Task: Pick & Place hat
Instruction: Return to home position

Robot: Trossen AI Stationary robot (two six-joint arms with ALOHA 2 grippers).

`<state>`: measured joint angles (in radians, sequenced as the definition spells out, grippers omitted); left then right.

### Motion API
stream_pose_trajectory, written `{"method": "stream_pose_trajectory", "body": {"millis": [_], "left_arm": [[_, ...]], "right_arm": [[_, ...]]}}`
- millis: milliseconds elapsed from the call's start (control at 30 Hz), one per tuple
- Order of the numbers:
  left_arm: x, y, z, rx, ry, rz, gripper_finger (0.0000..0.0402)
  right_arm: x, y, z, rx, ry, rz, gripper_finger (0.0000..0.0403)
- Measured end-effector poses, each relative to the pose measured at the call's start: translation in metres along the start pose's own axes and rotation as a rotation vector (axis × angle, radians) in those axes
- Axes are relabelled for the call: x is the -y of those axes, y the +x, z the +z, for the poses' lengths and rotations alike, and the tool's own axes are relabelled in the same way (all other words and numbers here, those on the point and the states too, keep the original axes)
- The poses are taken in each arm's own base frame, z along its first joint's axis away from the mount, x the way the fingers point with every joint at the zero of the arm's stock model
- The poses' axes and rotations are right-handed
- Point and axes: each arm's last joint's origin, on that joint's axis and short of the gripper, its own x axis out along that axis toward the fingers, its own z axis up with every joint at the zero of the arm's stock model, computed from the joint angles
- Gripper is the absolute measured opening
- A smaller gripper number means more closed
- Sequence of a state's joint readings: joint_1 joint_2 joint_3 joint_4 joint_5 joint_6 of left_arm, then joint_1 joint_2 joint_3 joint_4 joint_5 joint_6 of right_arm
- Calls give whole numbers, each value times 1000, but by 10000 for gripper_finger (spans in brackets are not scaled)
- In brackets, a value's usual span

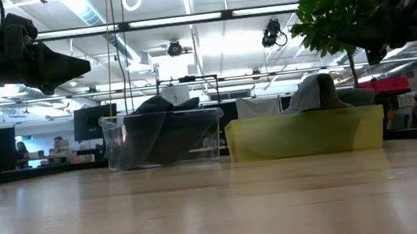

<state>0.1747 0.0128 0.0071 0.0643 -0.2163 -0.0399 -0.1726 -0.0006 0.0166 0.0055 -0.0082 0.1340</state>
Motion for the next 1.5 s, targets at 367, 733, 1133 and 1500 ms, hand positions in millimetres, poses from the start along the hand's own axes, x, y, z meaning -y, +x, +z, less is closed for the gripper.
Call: {"method": "stream_pose_trajectory", "body": {"millis": [367, 733, 1133, 1500], "left_arm": [[0, 0, 0, 0, 0, 0, 87], [0, 0, 0, 0, 0, 0, 87], [0, 0, 0, 0, 0, 0, 87], [0, 0, 0, 0, 0, 0, 87]], "right_arm": [[0, 0, 0, 0, -75, 0, 13], [0, 0, 0, 0, -65, 0, 13], [0, 0, 0, 0, -65, 0, 13], [0, 0, 0, 0, -65, 0, 13]]}}
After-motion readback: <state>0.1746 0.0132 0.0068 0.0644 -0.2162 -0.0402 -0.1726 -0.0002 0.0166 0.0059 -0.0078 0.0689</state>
